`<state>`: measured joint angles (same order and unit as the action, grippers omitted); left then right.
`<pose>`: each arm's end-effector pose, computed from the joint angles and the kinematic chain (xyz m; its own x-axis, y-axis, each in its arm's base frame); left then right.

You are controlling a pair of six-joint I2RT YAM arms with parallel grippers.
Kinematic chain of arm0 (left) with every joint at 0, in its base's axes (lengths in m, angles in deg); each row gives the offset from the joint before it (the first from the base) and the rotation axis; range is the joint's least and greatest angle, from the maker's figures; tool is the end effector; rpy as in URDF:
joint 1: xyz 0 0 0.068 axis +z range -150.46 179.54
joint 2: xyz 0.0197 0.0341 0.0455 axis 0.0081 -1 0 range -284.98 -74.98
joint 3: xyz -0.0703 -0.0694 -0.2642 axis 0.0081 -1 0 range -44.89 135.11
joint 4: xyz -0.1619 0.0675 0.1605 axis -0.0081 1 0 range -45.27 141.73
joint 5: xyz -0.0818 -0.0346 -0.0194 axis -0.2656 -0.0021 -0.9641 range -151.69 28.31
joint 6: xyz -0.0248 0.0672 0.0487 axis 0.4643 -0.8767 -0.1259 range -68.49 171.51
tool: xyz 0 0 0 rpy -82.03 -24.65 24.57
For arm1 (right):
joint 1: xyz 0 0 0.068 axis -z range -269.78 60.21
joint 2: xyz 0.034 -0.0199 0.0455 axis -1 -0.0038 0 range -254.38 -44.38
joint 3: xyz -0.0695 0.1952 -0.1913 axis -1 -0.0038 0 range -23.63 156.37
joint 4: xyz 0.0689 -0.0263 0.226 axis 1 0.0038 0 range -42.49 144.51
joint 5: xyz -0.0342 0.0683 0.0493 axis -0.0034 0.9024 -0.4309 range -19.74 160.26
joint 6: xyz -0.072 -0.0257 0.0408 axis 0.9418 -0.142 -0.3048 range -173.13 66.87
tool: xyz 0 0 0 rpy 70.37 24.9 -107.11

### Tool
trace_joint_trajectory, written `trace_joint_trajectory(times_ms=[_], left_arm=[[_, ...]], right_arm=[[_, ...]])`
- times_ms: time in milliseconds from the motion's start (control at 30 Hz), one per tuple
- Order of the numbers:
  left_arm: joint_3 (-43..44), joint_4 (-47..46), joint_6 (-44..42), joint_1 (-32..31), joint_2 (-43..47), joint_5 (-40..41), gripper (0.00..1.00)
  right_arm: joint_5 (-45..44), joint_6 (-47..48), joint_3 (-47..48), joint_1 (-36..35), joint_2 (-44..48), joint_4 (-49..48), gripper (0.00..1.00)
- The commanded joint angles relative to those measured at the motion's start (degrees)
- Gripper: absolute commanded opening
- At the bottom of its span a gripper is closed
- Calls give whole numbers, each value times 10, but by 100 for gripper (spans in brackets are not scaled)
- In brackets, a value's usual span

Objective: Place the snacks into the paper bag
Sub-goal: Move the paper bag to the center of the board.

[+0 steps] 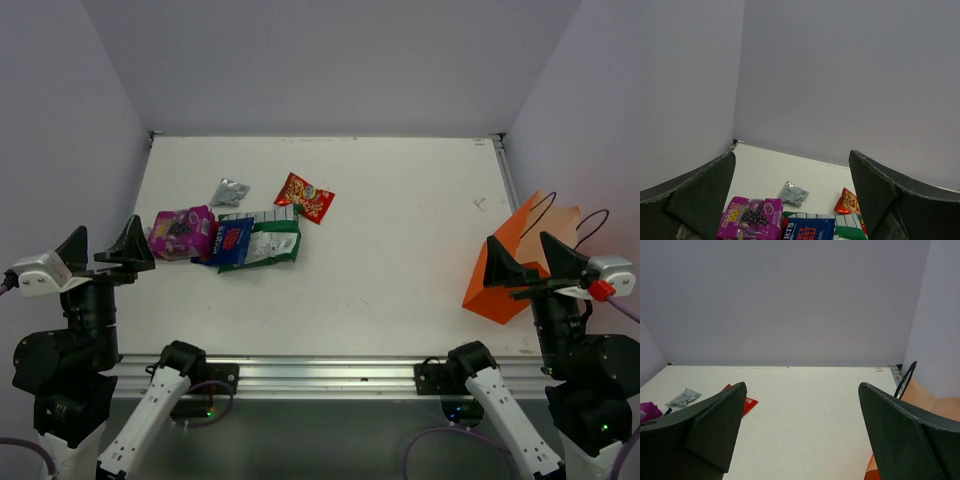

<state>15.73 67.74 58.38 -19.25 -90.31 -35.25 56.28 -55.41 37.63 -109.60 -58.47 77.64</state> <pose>0.0109 0.0323 0.4380 0.3686 -0.2386 -0.8985 -0.0579 0.9587 -0.2783 0.0079 -0.0168 0.4253 0.2710 0.1386 -0.9525 -0.1225 0.9865 0.1087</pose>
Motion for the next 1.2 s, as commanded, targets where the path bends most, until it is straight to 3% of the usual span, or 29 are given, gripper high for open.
trace_joint_trajectory(times_ms=[0, 67, 233, 500, 667, 900, 1167], left_arm=[[-6, -28, 4, -2, 3, 2, 100], [-4, -26, 4, -2, 0, -2, 100], [-19, -34, 4, -2, -1, -11, 100], [-38, -28, 25, -2, -29, -56, 100], [-58, -14, 31, -2, -65, -94, 100], [-94, -33, 44, -2, -93, -132, 100], [-185, -88, 61, -2, -94, -162, 100]], right_arm=[[-16, 14, 2, 0, 5, -5, 99], [-26, 10, -1, 0, 4, -3, 99], [-150, -43, -11, 0, -15, 28, 99], [-169, -73, -7, 0, -87, 70, 98], [-295, -134, 8, 0, -139, 135, 99], [-372, -206, 29, 0, -213, 194, 99], [-415, -247, 10, 2, -288, 153, 98]])
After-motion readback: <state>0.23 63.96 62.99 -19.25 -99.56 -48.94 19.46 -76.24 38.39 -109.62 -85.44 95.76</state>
